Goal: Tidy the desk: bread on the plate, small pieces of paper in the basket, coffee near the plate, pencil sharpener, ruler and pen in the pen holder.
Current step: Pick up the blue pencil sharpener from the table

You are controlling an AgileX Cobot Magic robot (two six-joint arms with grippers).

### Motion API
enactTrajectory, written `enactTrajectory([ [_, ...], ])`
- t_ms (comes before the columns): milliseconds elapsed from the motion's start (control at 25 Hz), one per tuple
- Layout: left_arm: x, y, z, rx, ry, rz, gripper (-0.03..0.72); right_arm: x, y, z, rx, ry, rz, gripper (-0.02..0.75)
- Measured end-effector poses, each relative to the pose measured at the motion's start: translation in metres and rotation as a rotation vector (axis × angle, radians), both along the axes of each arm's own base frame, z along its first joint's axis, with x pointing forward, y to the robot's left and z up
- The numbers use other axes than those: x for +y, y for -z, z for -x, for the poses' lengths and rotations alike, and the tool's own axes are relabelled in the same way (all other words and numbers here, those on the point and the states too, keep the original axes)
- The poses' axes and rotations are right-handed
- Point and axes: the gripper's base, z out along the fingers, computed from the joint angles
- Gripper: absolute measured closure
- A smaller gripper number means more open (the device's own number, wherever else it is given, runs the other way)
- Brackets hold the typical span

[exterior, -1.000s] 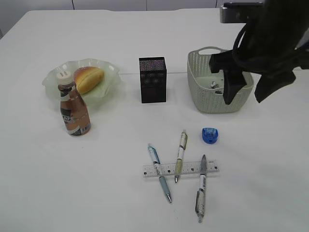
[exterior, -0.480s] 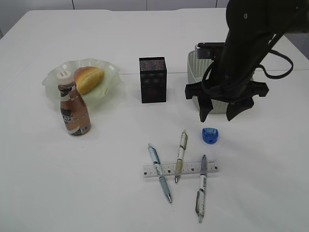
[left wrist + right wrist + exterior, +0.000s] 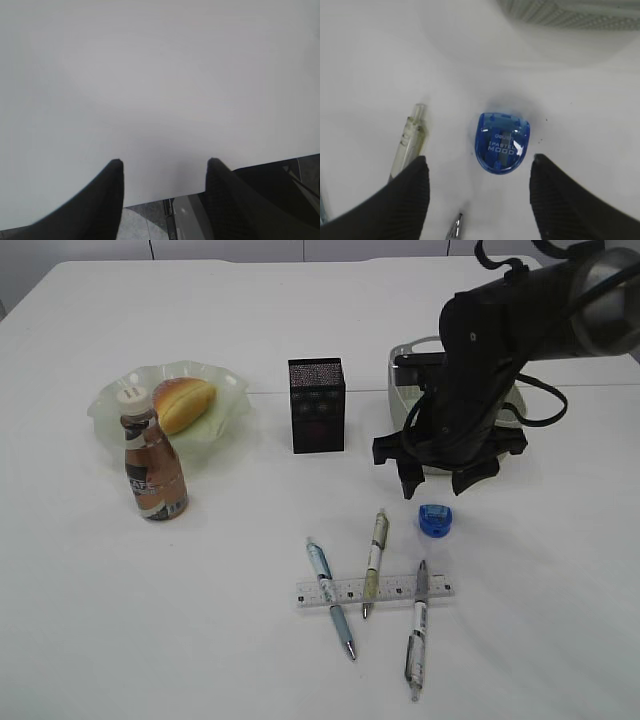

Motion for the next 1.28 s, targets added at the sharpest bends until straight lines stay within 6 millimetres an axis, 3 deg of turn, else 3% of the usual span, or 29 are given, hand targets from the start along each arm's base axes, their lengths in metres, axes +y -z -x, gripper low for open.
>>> enactTrajectory([
  [520, -0.001, 0.000, 0.000, 0.003, 0.001, 0.010, 0.308, 0.000, 0.027, -0.008, 0.000, 0.096, 0.013, 0.245],
  [1000, -0.001, 0.000, 0.000, 0.003, 0.001, 0.010, 0.308, -0.005, 0.025, -0.012, -0.046, 0.152, 0.050, 0.249],
  [1280, -0.001, 0.000, 0.000, 0.003, 0.001, 0.010, 0.308, -0.005, 0.035, -0.012, -0.022, 0.157, 0.059, 0.248],
])
